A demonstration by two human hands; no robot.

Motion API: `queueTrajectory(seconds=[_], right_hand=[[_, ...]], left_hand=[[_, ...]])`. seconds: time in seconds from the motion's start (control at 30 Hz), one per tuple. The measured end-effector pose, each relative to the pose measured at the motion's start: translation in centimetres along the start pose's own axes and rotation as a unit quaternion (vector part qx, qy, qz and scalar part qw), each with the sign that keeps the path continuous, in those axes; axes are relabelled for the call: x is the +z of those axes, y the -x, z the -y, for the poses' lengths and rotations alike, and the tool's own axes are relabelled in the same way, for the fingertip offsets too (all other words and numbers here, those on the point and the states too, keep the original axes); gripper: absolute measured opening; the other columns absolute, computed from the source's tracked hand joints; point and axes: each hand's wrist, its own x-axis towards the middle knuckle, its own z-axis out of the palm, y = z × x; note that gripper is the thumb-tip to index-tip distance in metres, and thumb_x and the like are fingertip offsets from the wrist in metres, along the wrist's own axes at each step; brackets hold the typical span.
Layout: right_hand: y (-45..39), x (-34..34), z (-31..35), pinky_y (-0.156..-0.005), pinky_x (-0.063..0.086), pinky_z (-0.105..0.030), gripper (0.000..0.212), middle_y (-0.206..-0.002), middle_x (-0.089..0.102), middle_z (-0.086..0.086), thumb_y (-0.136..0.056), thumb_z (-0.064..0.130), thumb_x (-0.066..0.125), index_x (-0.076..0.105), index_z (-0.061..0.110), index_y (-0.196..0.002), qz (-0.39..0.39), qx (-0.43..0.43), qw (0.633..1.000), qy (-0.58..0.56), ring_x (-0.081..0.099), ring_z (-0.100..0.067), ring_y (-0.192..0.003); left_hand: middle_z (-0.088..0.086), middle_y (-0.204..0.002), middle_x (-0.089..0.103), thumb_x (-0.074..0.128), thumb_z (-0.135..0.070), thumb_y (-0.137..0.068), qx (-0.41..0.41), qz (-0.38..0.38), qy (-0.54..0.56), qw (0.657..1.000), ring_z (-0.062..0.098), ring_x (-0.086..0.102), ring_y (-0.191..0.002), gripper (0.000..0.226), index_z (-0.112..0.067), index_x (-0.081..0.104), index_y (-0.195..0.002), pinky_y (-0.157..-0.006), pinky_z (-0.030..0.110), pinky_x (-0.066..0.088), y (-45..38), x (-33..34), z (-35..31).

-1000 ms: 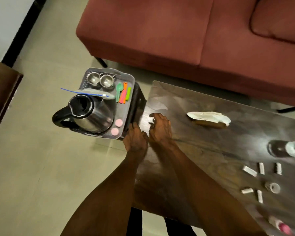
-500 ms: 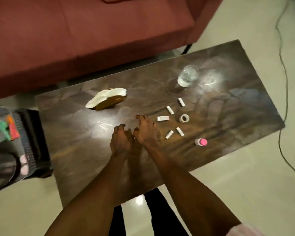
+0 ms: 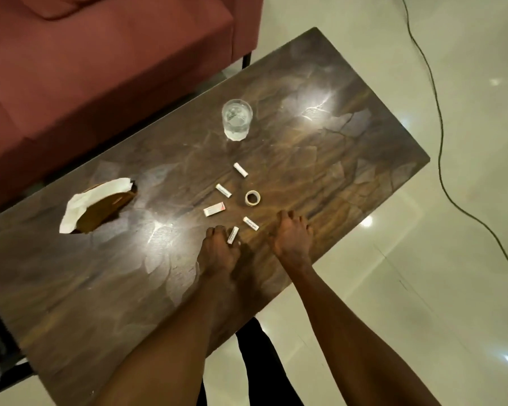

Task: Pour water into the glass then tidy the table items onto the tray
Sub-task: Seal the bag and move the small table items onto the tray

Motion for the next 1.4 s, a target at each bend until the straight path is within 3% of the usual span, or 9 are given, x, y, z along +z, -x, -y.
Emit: queueTrajectory(seconds=[0.13, 0.27, 0.53, 0.67, 0.83, 1.03, 1.2, 1.33, 1.4], right_hand=[[-0.3, 0.6, -2.3, -0.106, 0.039, -0.048, 0.060, -0.143, 0.045, -0.012, -0.087, 0.037, 0.063, 0.041, 0.019, -0.139, 0.042, 0.052, 0.998, -0.015, 0.043, -0.036, -0.132], [-1.0, 0.9, -2.8, -0.103, 0.044, -0.048, 0.059, -0.144, 0.042, -0.012, -0.088, 0.031, 0.067, 0.041, 0.020, -0.140, 0.064, 0.074, 0.994, -0.042, 0.042, -0.036, -0.133], [-2.1, 1.7, -3.5, -0.106, 0.045, -0.041, 0.059, -0.145, 0.047, -0.012, -0.091, 0.028, 0.066, 0.043, 0.012, -0.143, 0.042, 0.041, 0.992, -0.111, 0.049, -0.031, -0.130], [-2.3, 1.6, -3.9, -0.105, 0.044, -0.037, 0.058, -0.141, 0.050, -0.012, -0.088, 0.021, 0.069, 0.047, 0.009, -0.141, 0.029, 0.031, 0.986, -0.163, 0.051, -0.030, -0.126], [-2.4, 1.1, -3.3, -0.102, 0.047, -0.039, 0.052, -0.130, 0.056, -0.017, -0.088, 0.022, 0.069, 0.053, 0.003, -0.134, -0.006, 0.006, 0.981, -0.192, 0.057, -0.033, -0.116], [-2.1, 0.5, 4.0, -0.086, 0.053, -0.042, 0.039, -0.109, 0.063, -0.014, -0.083, 0.016, 0.073, 0.056, 0.003, -0.115, 0.003, -0.055, 0.977, -0.205, 0.062, -0.032, -0.100], [0.1, 0.9, 14.4, -0.090, 0.052, -0.037, 0.048, -0.114, 0.064, -0.014, -0.078, 0.021, 0.073, 0.059, 0.007, -0.121, -0.032, -0.161, 0.973, -0.165, 0.061, -0.033, -0.105], [3.8, 2.3, 23.5, -0.091, 0.047, -0.043, 0.040, -0.109, 0.064, -0.019, -0.079, 0.018, 0.071, 0.059, 0.005, -0.115, 0.040, -0.207, 0.969, -0.126, 0.058, -0.041, -0.106], [6.0, 3.1, 27.5, -0.089, 0.046, -0.043, 0.041, -0.113, 0.063, -0.022, -0.080, 0.016, 0.073, 0.059, 0.003, -0.117, 0.062, -0.230, 0.963, -0.126, 0.058, -0.043, -0.107]], left_hand=[[0.004, -0.125, 0.050, 0.067, -0.037, -0.083, 0.012, 0.015, -0.028, 0.999, 0.029, 0.056, -0.115, 0.043, -0.020, 0.054, -0.121, -0.087, 0.045, 0.050, -0.4, 1.5, -1.1], [0.003, -0.123, 0.050, 0.068, -0.038, -0.084, 0.033, -0.015, -0.032, 0.999, 0.029, 0.058, -0.110, 0.038, -0.020, 0.053, -0.113, -0.082, 0.044, 0.051, -1.7, 2.1, -2.2], [0.005, -0.121, 0.049, 0.072, -0.036, -0.082, 0.093, -0.053, -0.012, 0.994, 0.031, 0.059, -0.106, 0.045, -0.019, 0.050, -0.116, -0.077, 0.044, 0.051, -7.2, 2.5, -6.4], [0.005, -0.119, 0.050, 0.074, -0.031, -0.080, 0.113, -0.031, 0.000, 0.993, 0.031, 0.060, -0.106, 0.044, -0.018, 0.055, -0.117, -0.085, 0.045, 0.051, -8.8, 3.3, -6.9], [0.003, -0.124, 0.053, 0.072, -0.033, -0.081, 0.074, -0.044, 0.052, 0.995, 0.028, 0.058, -0.112, 0.043, -0.018, 0.059, -0.119, -0.088, 0.042, 0.050, -8.6, 2.8, -5.3], [-0.004, -0.116, 0.054, 0.069, -0.041, -0.078, 0.014, -0.118, 0.096, 0.988, 0.026, 0.062, -0.102, 0.034, -0.029, 0.061, -0.109, -0.084, 0.038, 0.052, -7.6, -3.2, 0.8], [-0.009, -0.110, 0.057, 0.070, -0.049, -0.074, -0.036, -0.200, 0.154, 0.967, 0.020, 0.062, -0.100, 0.042, -0.030, 0.058, -0.110, -0.080, 0.030, 0.045, -5.7, -11.3, 8.1], [-0.006, -0.123, 0.057, 0.067, -0.046, -0.078, -0.088, -0.263, 0.192, 0.942, 0.025, 0.061, -0.109, 0.046, -0.028, 0.056, -0.119, -0.090, 0.038, 0.049, -2.6, -17.3, 15.3], [-0.003, -0.122, 0.055, 0.068, -0.042, -0.079, -0.117, -0.292, 0.188, 0.930, 0.026, 0.061, -0.107, 0.045, -0.025, 0.056, -0.119, -0.088, 0.036, 0.049, -0.9, -20.2, 19.6]])
